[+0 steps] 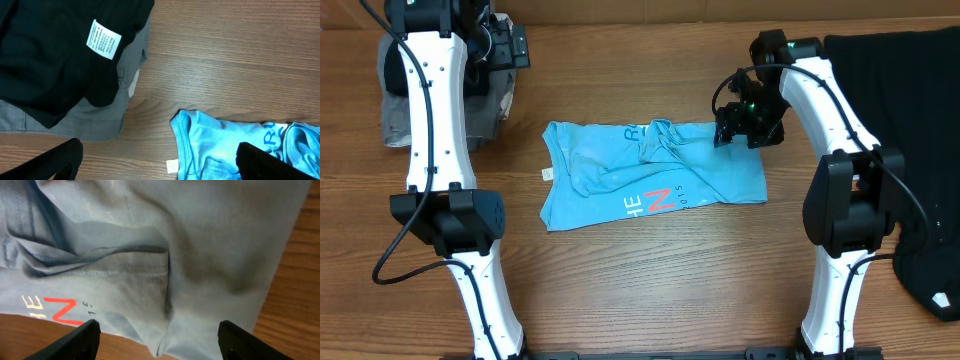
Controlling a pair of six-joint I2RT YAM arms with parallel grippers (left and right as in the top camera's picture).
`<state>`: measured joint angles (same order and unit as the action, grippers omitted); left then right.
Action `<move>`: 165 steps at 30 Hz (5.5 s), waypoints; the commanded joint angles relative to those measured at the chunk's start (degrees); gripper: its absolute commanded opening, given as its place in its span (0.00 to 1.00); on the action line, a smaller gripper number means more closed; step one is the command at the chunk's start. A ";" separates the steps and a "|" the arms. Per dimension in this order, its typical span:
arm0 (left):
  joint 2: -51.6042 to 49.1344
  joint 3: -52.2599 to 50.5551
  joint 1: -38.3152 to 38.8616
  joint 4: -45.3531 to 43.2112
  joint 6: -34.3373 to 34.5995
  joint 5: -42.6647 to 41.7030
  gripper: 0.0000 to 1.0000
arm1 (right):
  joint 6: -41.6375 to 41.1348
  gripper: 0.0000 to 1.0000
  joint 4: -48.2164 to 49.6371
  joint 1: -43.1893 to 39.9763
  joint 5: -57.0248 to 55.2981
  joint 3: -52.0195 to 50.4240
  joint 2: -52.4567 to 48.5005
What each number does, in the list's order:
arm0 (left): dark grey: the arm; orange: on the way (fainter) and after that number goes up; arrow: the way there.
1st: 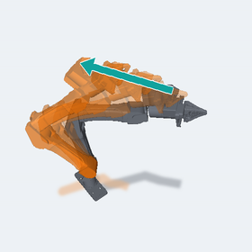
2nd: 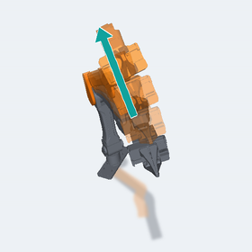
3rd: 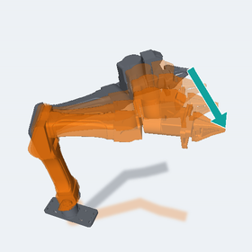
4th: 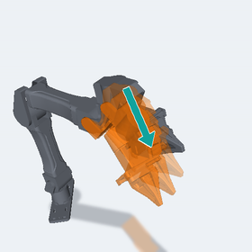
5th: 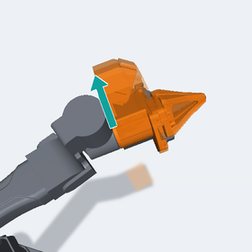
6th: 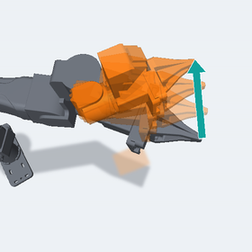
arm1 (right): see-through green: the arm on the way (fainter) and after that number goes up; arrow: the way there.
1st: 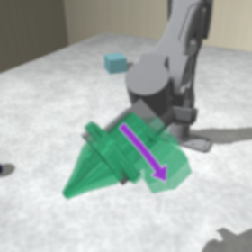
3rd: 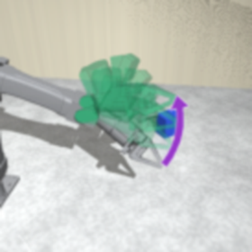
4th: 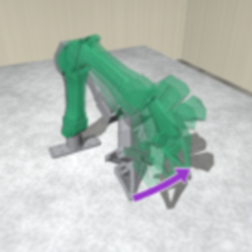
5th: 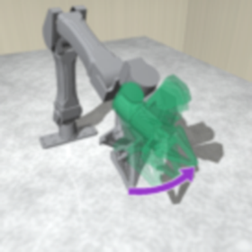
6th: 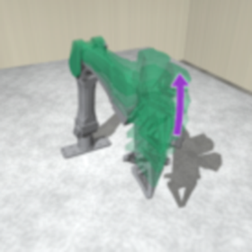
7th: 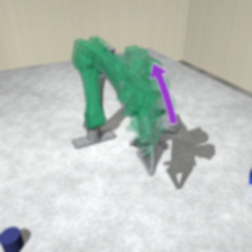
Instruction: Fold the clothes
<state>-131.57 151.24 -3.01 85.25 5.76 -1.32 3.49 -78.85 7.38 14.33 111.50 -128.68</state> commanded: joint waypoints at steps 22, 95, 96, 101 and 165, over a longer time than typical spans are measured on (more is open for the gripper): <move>1.36 0.37 0.02 0.66 -0.66 -0.15 1.00 | 1.25 0.62 14.29 2.40 9.60 -10.29 0.70; 1.36 0.37 0.02 1.20 -0.66 0.24 1.00 | -1.77 0.34 17.92 6.16 1.88 -8.57 0.61; 1.36 0.37 0.02 1.18 -0.66 0.24 1.00 | -1.77 0.31 17.92 6.16 1.86 -8.57 0.61; 1.36 0.37 0.02 0.98 -0.68 0.24 1.00 | -1.57 0.20 17.62 6.14 1.86 -7.76 0.66; 1.20 0.35 0.02 3.58 -1.14 -0.63 1.00 | -7.78 0.74 6.14 3.91 4.72 -12.48 4.48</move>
<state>-131.57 151.24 -3.01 87.79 5.56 -1.34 -6.26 -73.32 10.55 14.15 100.71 -126.50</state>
